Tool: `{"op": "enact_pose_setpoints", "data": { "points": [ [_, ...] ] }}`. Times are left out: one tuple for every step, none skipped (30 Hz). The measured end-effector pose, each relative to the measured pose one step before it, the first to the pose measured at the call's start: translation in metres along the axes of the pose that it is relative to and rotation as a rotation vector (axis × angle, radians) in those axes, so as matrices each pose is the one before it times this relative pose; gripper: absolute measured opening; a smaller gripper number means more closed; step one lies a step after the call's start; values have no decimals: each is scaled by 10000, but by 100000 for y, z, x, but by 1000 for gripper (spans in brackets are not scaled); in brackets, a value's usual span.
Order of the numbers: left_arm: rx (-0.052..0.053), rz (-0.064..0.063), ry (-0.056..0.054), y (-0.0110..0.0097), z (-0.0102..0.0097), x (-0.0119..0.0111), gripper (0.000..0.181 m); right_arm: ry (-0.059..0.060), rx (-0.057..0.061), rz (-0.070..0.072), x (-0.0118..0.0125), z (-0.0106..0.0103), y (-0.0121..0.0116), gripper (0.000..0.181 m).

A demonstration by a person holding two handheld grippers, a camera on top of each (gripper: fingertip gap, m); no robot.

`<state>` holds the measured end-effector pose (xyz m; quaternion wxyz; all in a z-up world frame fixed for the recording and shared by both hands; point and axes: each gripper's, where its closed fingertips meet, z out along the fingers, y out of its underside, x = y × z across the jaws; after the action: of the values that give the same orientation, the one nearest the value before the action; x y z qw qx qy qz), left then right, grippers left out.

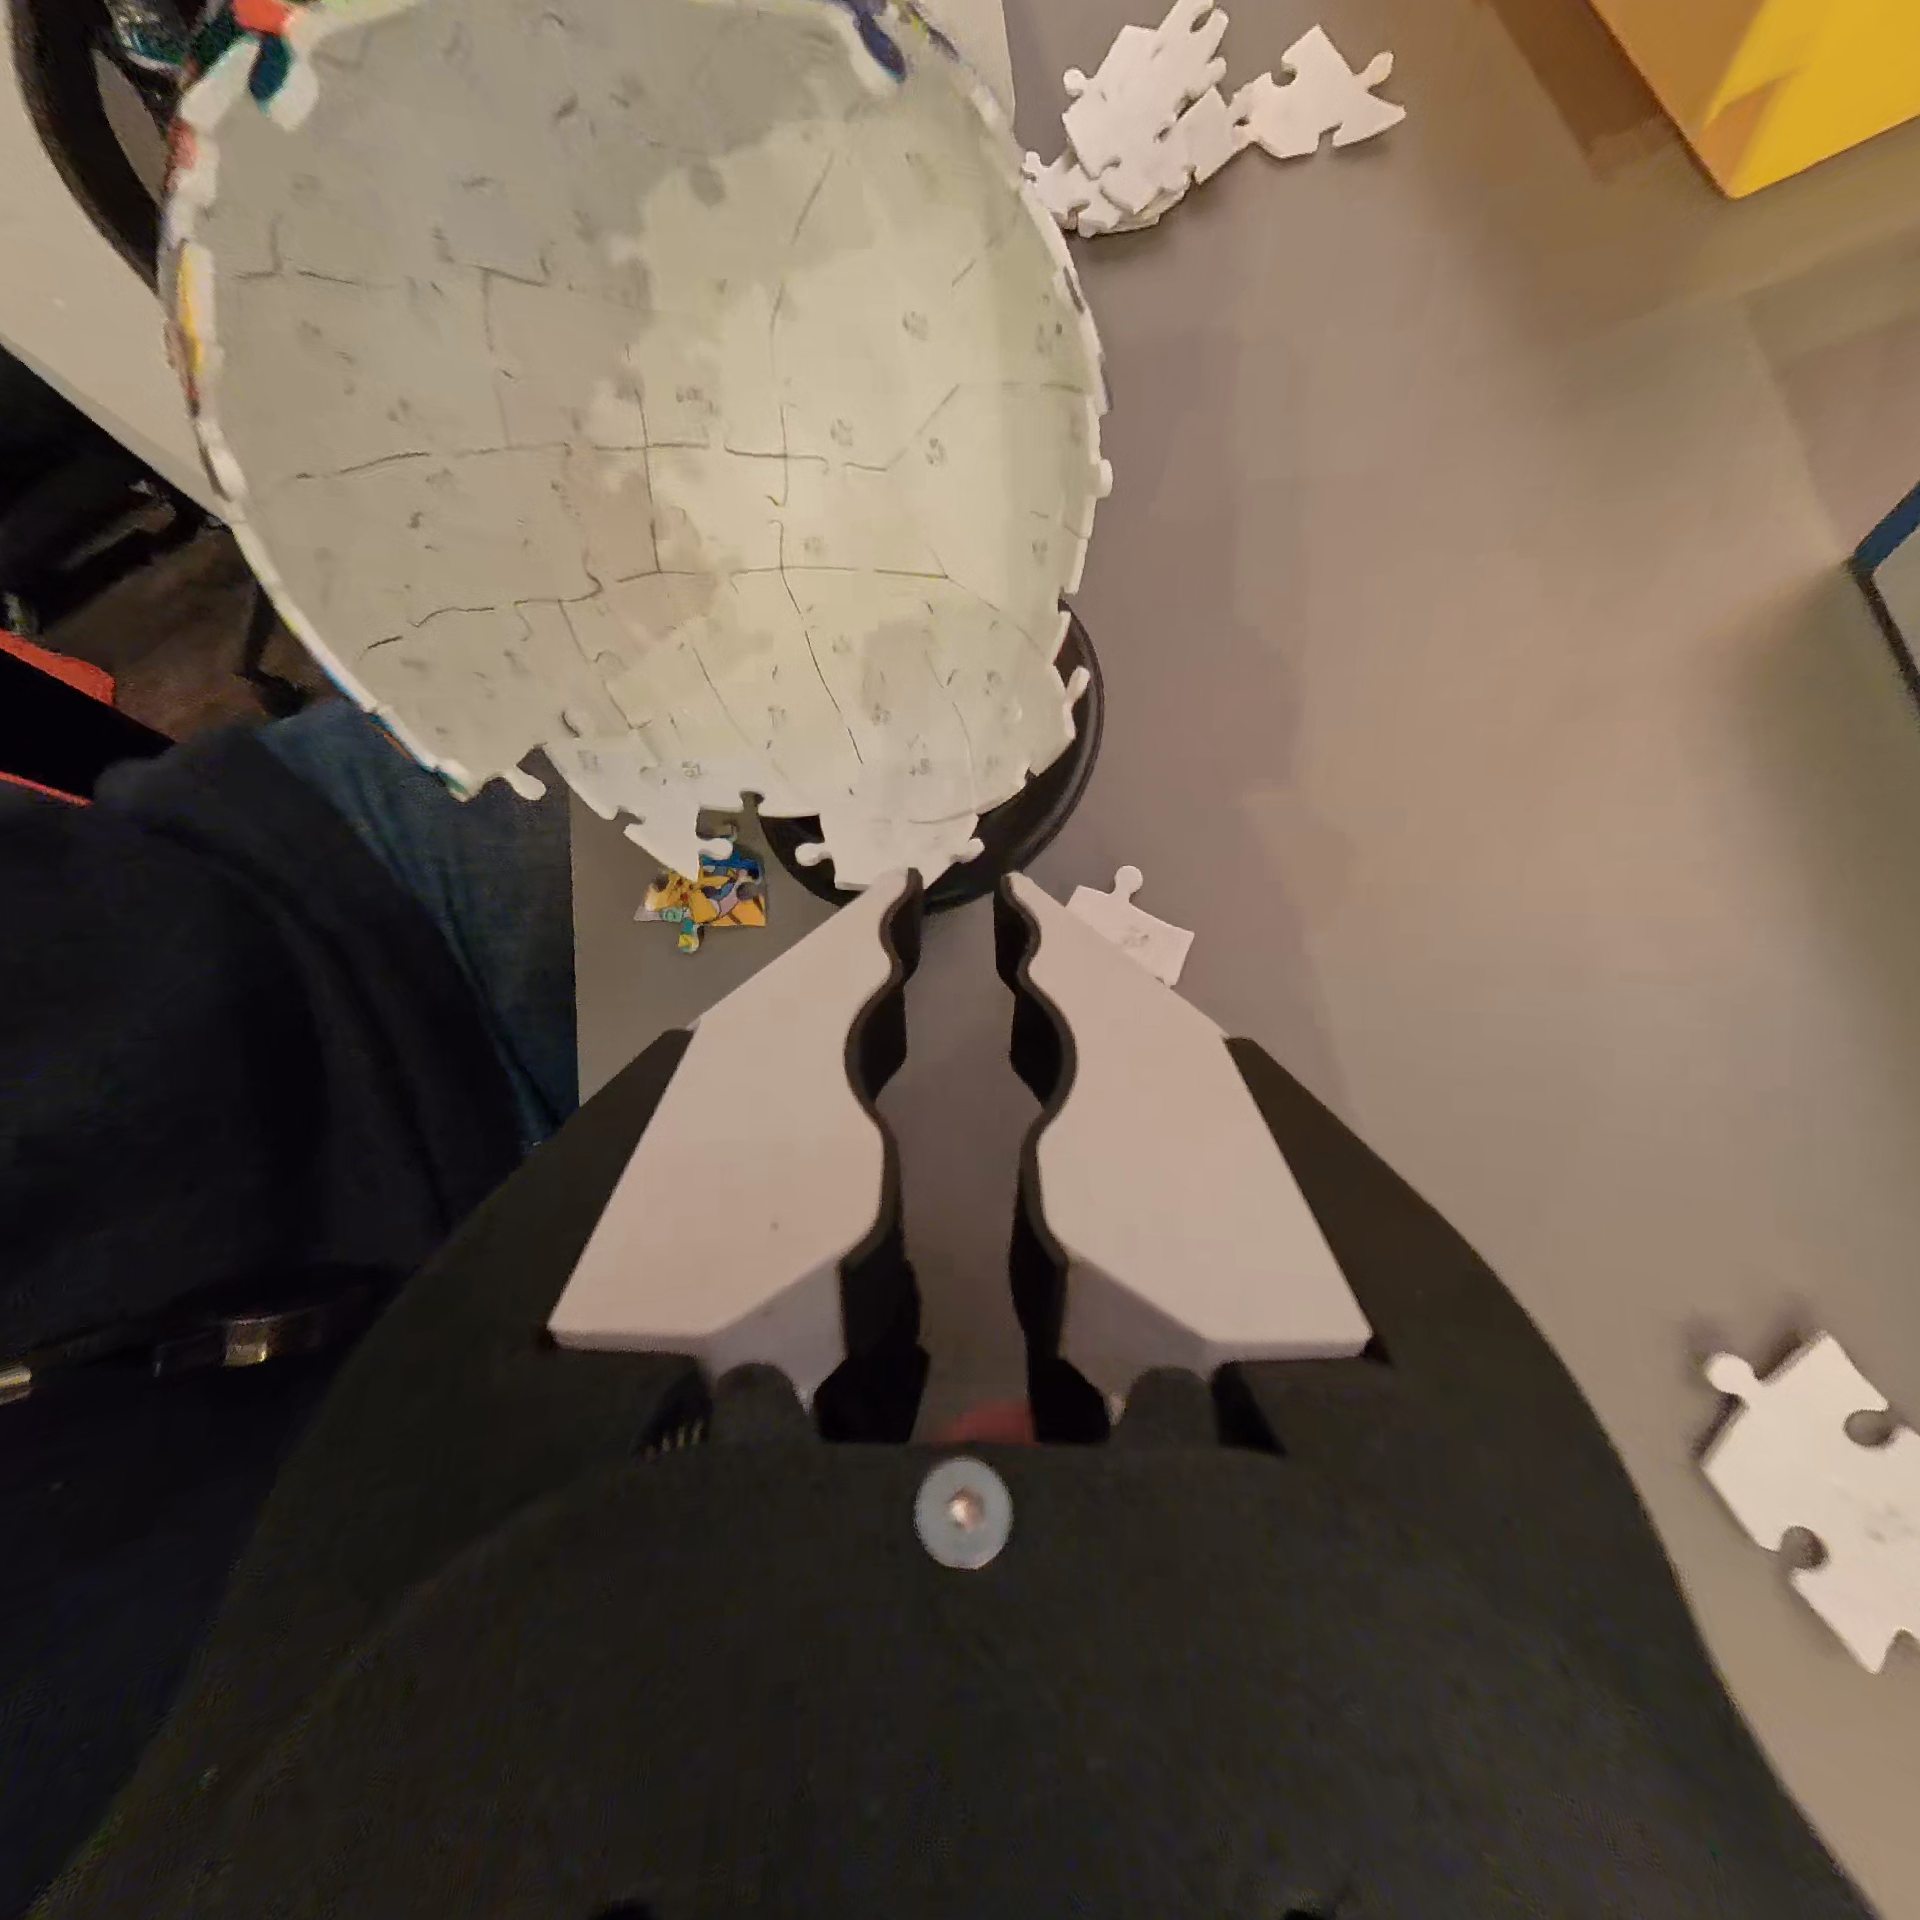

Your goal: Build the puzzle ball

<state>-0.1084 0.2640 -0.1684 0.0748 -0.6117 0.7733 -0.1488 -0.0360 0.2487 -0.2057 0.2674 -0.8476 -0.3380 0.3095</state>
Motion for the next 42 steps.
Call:
{"op": "enact_pose_setpoints", "data": {
  "points": [
    [-25,-8,-6,11,10,-10,126,39,-33,-6,-1,221,87,11],
    [-4,18,-7,-8,14,4,126,66,-41,-20,38,205,68,11],
    [-4,19,-7,3,22,15,126,48,-20,1,11,170,4,11],
    [-9,8,-12,-4,0,6,126,46,24,4,6,146,-78,9],
    [-18,9,-6,26,-12,17,126,95,-27,-26,95,153,-6,8],
    [-2,5,-7,7,-13,-1,126,103,-53,-62,116,161,23,8],
    [6,-12,-5,2,1,5,126,49,-39,-60,33,134,-2,7],
    [-3,-6,0,24,3,18,126,18,-3,-34,-13,141,-57,7],
    [23,-13,1,-7,-1,28,126,1,-5,-18,-44,156,-59,6],
    [18,-20,-4,-16,-32,6,126,-6,-9,-39,-57,140,-47,6],
    [8,3,-9,-3,-28,3,126,1,-11,-36,-38,137,-16,6],
    [3,16,-9,-10,-46,23,126,23,-38,-27,-12,127,9,7],
    [-8,8,-15,-4,-31,-4,126,43,-54,-53,4,105,56,6],
    [-3,7,-7,-7,-7,25,126,29,-16,-51,-29,92,3,6],
    [14,4,2,-22,-8,33,126,-11,2,-5,-71,86,-23,6],
    [-2,2,1,3,-10,32,126,-23,-4,-2,-83,84,-20,6],
    [12,-5,-16,-16,-54,-9,125,-5,-4,-14,-22,46,-21,7],
    [-18,-11,-10,52,-54,-3,125,4,25,12,13,2,-56,7],
    [-16,-5,-28,77,-42,-37,125,10,28,38,26,51,-44,7],
    [-5,-12,-11,56,-32,-22,125,8,-6,2,-1,78,31,7],
    [8,-14,8,32,2,19,125,4,-27,-40,-25,105,53,7],
    [9,-18,0,25,-5,23,125,15,-13,-35,7,83,28,7],
    [17,-17,-13,5,-8,-7,125,18,-19,-12,38,85,10,7],
    [19,-24,-15,32,-17,-7,125,12,-9,-5,40,68,-14,7],
    [8,-35,-26,58,-29,-21,124,31,27,-5,58,40,-65,8],
    [14,-25,-45,75,-32,-36,124,35,33,-14,34,31,-90,8],
    [33,-29,-41,67,-36,-34,124,15,14,-19,10,18,-64,8],
    [47,-69,-39,65,-33,-32,124,20,35,-10,36,-35,-92,9],
    [64,-77,-36,46,-44,-29,124,31,78,3,80,-134,-167,10],
    [82,-55,-41,31,-45,-19,124,20,65,20,100,-213,-140,12],
    [79,-45,-36,42,-39,10,124,72,44,17,246,-331,-91,13],
    [64,-101,-34,41,-25,-16,124,116,53,-8,422,-434,-58,15],
    [74,-81,-48,23,-16,-30,124,69,18,0,443,-485,47,17],
    [59,-41,-30,53,-9,4,124,9,-101,29,419,-448,255,20],
    [80,-33,-37,9,-9,-13,124,3,-174,-6,435,-404,409,22],
    [85,-34,-70,-28,-39,-77,124,22,-132,-77,412,-372,379,23],
    [75,-34,-61,-8,-61,-84,124,-1,-95,-90,333,-291,327,25],
    [91,-42,-70,-47,-65,-92,124,30,-65,-98,298,-165,235,26],
    [98,-59,-119,-72,-77,-167,124,85,-70,-172,282,-27,195,27],
    [56,-39,-127,-19,-52,-176,124,108,-117,-251,210,82,208,27],
    [71,7,-109,-45,-60,-126,124,81,-196,-256,76,146,276,27],
    [80,-12,-56,-52,-67,-53,124,18,-192,-231,-76,208,248,28]
  ]
}}
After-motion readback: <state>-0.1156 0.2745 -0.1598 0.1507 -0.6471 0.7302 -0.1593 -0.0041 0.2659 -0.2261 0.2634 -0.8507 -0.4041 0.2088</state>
